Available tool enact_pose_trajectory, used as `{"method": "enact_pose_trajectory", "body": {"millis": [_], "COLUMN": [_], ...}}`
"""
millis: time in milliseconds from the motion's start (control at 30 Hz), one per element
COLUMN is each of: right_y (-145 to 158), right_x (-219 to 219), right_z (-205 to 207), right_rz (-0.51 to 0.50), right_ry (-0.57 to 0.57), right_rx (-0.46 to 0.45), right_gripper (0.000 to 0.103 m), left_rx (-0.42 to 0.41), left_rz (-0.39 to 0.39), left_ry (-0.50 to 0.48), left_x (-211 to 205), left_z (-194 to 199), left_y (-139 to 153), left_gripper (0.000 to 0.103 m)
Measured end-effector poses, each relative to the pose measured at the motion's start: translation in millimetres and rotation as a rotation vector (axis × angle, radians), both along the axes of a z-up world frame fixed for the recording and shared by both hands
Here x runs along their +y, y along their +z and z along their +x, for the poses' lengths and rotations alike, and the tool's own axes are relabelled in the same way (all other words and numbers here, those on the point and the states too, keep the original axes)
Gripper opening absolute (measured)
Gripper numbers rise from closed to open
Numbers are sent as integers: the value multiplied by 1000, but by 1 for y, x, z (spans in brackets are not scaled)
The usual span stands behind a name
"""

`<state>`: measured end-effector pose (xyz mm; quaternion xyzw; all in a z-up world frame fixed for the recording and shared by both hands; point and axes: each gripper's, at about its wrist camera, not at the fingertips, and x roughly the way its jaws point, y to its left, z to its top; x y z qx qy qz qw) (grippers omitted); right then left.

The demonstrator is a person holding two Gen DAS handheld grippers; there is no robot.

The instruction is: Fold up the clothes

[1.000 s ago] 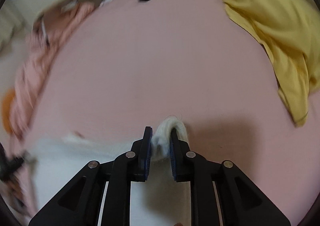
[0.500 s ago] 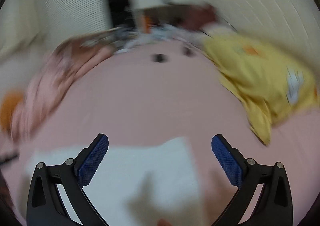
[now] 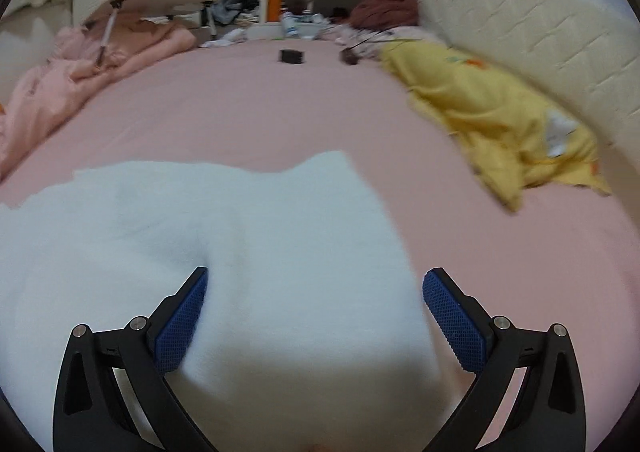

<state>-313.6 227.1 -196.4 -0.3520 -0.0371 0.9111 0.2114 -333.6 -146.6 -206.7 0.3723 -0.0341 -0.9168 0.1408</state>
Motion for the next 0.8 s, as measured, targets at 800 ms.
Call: {"method": "enact_pose_trajectory", "body": {"millis": [800], "right_y": [-25], "right_x": [-13], "right_z": [125], "right_rz": [-251], "right_ry": [235], "right_rx": [-133], "right_gripper": [103], "left_rx": [-76], "left_rz": [132], "left_ry": [-171], "left_x": [10], "left_z": [75], "left_y": [-26], "left_gripper": [103]}}
